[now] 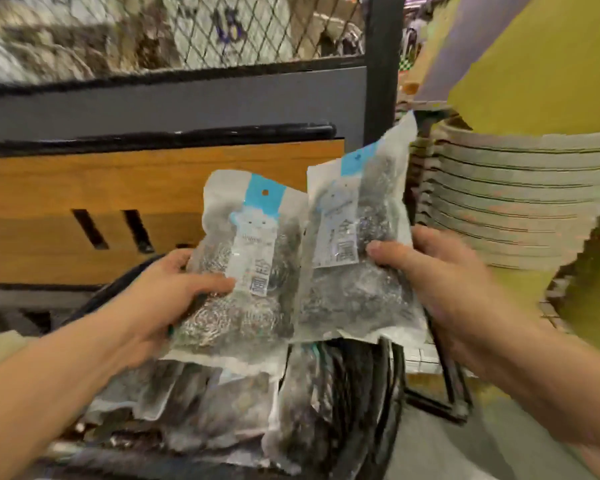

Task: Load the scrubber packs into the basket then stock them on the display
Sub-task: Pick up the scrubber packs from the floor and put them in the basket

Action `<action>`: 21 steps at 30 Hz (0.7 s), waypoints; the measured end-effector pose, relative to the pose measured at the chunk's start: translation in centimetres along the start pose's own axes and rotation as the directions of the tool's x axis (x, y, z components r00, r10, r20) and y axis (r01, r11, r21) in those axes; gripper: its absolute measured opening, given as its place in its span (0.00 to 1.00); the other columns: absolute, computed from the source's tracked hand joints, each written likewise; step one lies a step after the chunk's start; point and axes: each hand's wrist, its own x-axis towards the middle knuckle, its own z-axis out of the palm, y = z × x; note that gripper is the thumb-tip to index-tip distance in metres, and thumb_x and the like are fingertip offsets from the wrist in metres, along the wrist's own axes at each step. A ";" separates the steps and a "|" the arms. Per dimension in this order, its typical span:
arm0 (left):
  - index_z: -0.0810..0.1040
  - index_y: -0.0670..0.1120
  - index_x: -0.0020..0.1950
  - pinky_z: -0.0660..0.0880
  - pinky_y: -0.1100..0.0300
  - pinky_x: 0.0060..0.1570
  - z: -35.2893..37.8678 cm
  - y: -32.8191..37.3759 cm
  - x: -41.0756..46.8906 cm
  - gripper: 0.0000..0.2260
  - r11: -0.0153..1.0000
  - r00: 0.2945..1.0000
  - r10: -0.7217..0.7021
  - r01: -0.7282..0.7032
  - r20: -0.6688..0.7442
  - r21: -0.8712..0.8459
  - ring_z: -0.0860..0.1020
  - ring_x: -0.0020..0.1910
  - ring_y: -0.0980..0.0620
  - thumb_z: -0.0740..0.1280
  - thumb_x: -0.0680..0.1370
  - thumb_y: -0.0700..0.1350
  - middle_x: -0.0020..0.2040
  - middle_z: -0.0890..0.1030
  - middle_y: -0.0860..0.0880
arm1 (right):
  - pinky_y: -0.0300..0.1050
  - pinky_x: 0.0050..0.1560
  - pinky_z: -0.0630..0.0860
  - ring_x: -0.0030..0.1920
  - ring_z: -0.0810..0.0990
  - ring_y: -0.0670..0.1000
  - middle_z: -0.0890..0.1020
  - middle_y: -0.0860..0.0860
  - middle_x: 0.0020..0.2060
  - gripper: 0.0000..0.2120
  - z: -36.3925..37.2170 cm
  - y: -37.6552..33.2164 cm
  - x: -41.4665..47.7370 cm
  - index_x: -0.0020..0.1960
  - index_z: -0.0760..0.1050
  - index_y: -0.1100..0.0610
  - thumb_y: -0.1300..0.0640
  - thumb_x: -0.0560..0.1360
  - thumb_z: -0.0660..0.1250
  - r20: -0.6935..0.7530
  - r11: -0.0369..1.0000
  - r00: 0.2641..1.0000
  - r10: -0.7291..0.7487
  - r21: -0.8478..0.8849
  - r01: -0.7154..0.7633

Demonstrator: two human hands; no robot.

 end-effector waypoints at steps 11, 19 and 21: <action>0.70 0.49 0.70 0.77 0.63 0.40 -7.6 -9.2 6.4 0.31 0.963 0.987 -0.142 0.120 0.080 0.240 0.82 0.44 0.58 0.77 0.71 0.37 0.50 0.80 0.53 | 0.36 0.47 0.77 0.50 0.79 0.46 0.78 0.48 0.54 0.30 8.4 8.9 2.5 0.71 0.56 0.49 0.51 0.77 0.70 0.119 0.575 0.896 0.427 -0.801 -0.167; 0.61 0.52 0.78 0.61 0.54 0.71 -8.4 -10.1 7.2 0.43 0.560 0.988 0.091 -0.156 0.127 0.814 0.61 0.73 0.48 0.77 0.67 0.58 0.73 0.65 0.47 | 0.47 0.51 0.77 0.56 0.79 0.57 0.75 0.54 0.58 0.24 9.2 10.4 2.4 0.71 0.65 0.56 0.56 0.77 0.64 0.218 0.191 0.862 0.459 -0.971 0.144; 0.63 0.52 0.77 0.61 0.53 0.71 -7.7 -10.0 6.8 0.40 0.535 0.984 0.124 -0.176 0.129 0.826 0.61 0.73 0.47 0.76 0.68 0.58 0.72 0.66 0.47 | 0.49 0.54 0.78 0.56 0.80 0.56 0.79 0.54 0.56 0.19 8.7 10.1 2.5 0.66 0.69 0.56 0.54 0.77 0.64 0.238 0.215 0.879 0.414 -0.964 0.160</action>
